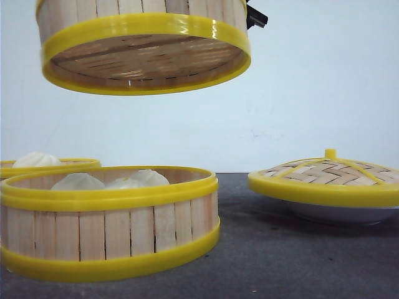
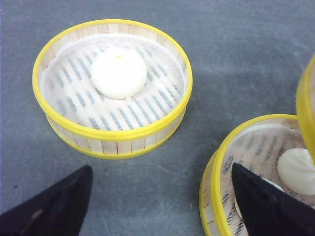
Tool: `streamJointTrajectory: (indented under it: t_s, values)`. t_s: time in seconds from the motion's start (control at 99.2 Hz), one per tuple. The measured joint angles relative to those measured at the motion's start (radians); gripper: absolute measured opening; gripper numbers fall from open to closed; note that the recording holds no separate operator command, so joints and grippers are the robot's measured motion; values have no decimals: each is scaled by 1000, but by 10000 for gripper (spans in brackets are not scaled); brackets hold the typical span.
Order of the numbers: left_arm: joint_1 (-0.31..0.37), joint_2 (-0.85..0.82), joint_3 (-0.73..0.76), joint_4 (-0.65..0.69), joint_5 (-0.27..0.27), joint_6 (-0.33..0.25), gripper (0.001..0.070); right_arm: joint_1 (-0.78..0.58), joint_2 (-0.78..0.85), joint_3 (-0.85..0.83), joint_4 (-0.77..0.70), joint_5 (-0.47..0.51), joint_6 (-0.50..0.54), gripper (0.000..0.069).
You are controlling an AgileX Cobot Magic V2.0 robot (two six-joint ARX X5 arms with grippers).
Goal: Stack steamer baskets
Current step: 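Lift the held basket and lower it onto the nearest basket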
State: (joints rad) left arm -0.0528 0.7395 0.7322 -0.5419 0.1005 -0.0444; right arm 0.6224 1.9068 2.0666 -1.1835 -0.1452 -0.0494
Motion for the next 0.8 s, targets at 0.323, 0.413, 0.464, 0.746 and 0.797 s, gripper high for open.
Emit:
streamJointTrajectory:
  t_s: [0.323,0.413,0.464,0.746,0.797]
  values:
    - [0,0,0,0,0,0,551,35,-207,-409,282,-53,0,25]
    - [0,0,0,-1,0,0,551,38,-204,-448,324,-53,1,25]
    - [0,0,0,0,0,0,551,42,-202,-467,349,-53,0,25]
    - [0,0,0,0,0,0,551,53,-200,-506,480,-52,0,25]
    - [0,0,0,-1,0,0,551,53,-194,-506,493,-53,0,25]
